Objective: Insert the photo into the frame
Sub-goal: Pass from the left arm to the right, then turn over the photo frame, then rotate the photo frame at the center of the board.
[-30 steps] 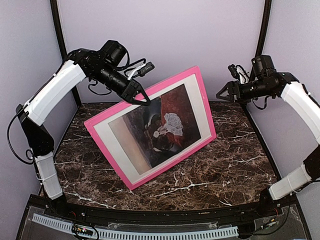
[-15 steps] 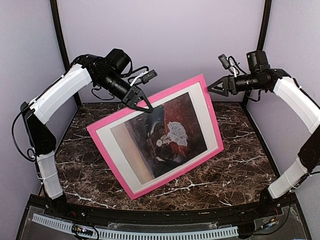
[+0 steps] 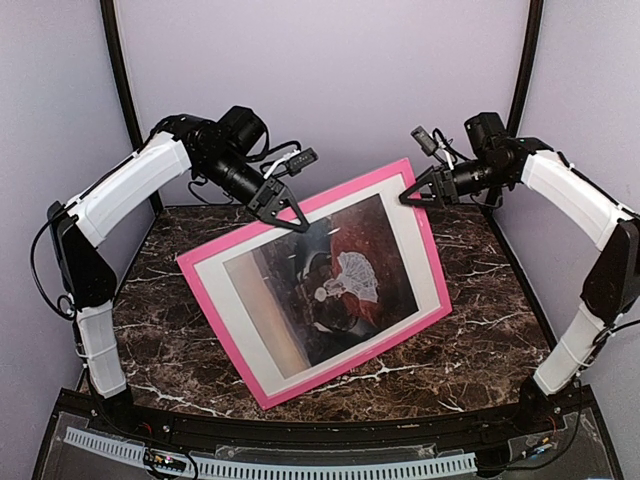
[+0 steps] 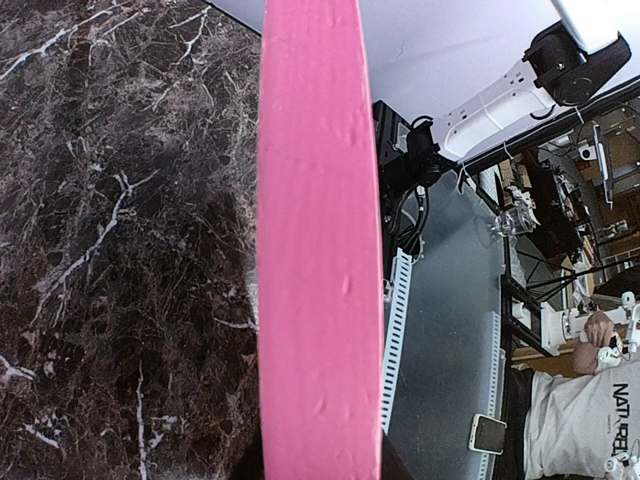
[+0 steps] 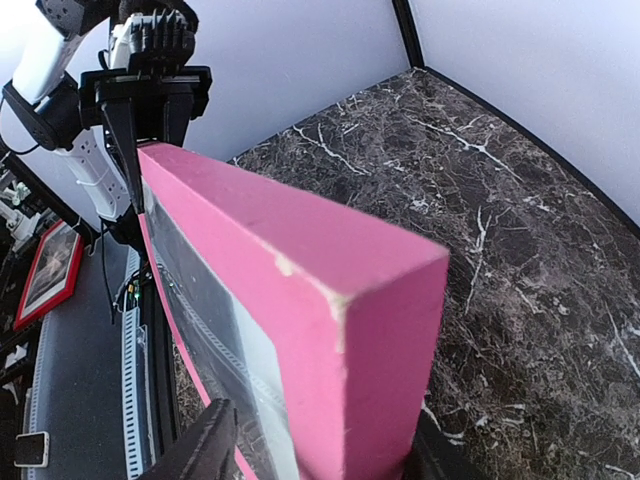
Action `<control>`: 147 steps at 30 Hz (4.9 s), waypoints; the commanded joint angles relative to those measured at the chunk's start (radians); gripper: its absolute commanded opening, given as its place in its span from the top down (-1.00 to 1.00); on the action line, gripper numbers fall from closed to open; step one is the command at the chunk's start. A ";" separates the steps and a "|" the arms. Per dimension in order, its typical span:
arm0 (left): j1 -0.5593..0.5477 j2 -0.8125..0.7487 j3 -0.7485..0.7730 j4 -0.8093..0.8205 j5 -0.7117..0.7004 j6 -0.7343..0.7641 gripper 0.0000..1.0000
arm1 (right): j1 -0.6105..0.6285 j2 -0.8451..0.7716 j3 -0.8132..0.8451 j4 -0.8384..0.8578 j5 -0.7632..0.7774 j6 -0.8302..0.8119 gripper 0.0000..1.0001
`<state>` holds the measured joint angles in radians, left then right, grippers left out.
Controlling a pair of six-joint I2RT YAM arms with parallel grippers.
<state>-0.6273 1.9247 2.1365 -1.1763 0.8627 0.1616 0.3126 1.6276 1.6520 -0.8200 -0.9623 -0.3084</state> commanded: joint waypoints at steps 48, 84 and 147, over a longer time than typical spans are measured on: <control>0.158 -0.488 -0.658 0.674 -0.620 -0.373 -0.86 | -0.254 0.096 -0.599 0.899 0.130 1.050 1.00; 0.097 -0.692 -1.446 1.147 -0.628 -0.878 -0.84 | -0.184 -0.184 -1.072 0.906 0.378 1.116 -0.11; 0.093 -0.009 -0.994 1.231 -0.629 -0.861 -0.87 | 0.204 -0.295 -1.125 0.706 0.358 0.799 -0.41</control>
<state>-0.5602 1.8687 1.0382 0.1146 0.1551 -0.8227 0.4507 1.3174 0.5156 -0.1623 -0.4870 0.5098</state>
